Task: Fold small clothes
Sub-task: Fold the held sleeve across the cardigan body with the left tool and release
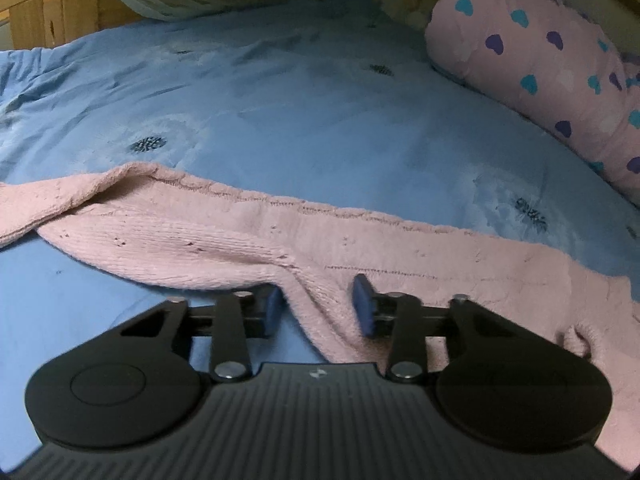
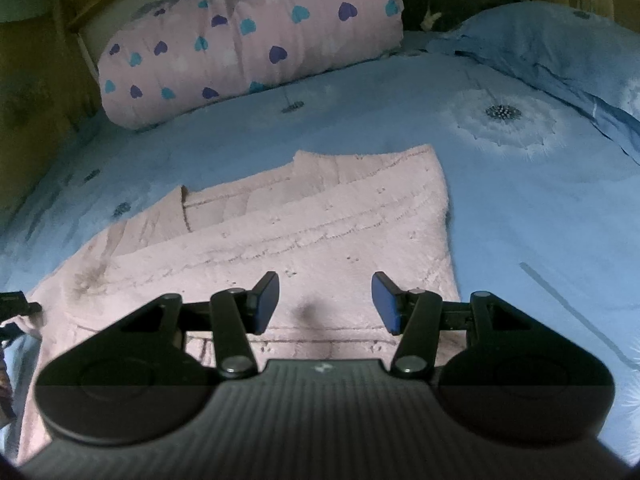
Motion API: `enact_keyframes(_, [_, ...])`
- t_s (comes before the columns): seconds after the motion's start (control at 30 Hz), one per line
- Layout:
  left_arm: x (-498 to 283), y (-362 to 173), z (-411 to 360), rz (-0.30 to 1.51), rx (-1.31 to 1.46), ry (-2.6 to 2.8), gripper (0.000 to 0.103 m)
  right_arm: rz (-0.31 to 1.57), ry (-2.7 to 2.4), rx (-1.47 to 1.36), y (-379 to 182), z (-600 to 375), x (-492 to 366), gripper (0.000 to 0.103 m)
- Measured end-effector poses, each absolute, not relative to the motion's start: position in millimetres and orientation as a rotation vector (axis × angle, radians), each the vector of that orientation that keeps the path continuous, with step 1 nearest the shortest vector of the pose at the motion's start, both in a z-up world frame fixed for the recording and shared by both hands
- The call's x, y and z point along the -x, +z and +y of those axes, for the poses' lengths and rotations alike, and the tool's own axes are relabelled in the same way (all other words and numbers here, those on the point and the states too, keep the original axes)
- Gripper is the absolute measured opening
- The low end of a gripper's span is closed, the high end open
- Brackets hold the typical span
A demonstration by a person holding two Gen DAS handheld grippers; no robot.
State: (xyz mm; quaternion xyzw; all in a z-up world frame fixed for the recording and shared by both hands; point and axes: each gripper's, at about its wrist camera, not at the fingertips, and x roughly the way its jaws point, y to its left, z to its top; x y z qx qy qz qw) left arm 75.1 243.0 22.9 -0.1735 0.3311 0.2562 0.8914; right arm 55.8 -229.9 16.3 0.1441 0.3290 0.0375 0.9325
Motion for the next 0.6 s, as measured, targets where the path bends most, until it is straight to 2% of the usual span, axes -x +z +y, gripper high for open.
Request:
enact_keyframes(0.1, [-72.1, 25.2, 245.1, 0.671, 0.379, 0.518, 0.026, 0.666, 0.075, -0.303, 16.7, -231.3, -55.3, 0.054])
enact_keyframes(0.6, [-48.4, 77.3, 208.2, 0.480, 0.313, 0.400, 0.021, 0.631, 0.084, -0.314, 18.7, -230.3, -52.2, 0.054])
